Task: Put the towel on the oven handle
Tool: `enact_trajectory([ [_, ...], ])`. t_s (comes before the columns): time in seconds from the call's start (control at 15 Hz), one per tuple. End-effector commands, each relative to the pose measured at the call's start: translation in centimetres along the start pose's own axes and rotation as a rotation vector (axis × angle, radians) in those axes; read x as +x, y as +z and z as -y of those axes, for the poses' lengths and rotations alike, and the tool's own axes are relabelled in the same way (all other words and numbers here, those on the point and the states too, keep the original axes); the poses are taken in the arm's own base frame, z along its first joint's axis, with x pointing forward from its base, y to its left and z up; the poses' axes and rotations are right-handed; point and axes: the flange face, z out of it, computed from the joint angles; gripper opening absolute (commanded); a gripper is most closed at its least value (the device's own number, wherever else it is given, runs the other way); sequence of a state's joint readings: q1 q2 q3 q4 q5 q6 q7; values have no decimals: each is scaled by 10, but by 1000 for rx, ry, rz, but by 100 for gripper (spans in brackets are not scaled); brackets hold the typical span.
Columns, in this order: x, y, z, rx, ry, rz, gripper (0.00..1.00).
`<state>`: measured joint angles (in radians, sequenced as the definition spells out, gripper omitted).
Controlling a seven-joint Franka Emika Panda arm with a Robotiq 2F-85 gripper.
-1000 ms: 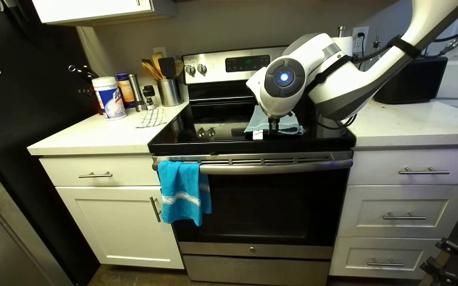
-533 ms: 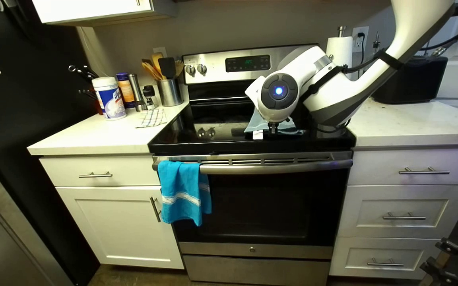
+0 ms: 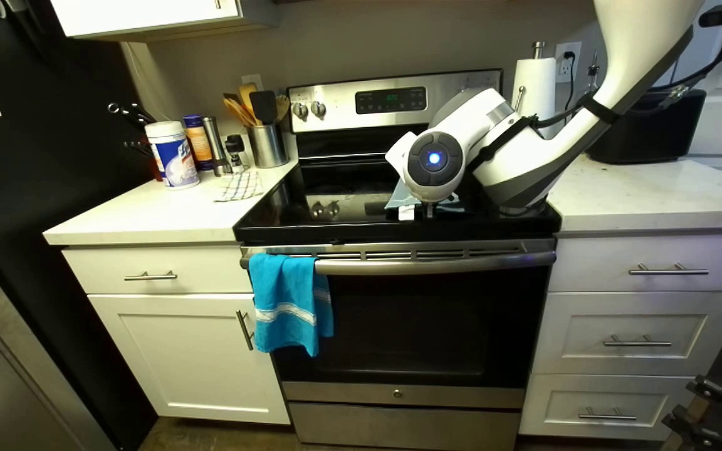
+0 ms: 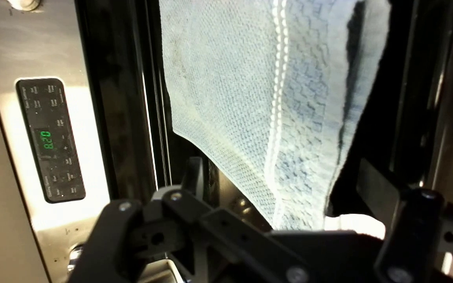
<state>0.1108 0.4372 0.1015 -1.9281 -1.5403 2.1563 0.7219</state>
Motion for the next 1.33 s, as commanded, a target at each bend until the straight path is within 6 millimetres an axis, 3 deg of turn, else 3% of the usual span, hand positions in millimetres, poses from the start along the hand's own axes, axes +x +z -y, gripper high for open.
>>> enact_trajectory([
  [0.0,5,7,0,-34,10,-8,100],
  [0.73,9,35,7,-42,46,16,100],
  [0.87,10,34,4,-50,51,6,74],
  [1.27,9,38,1,-70,48,7,34],
])
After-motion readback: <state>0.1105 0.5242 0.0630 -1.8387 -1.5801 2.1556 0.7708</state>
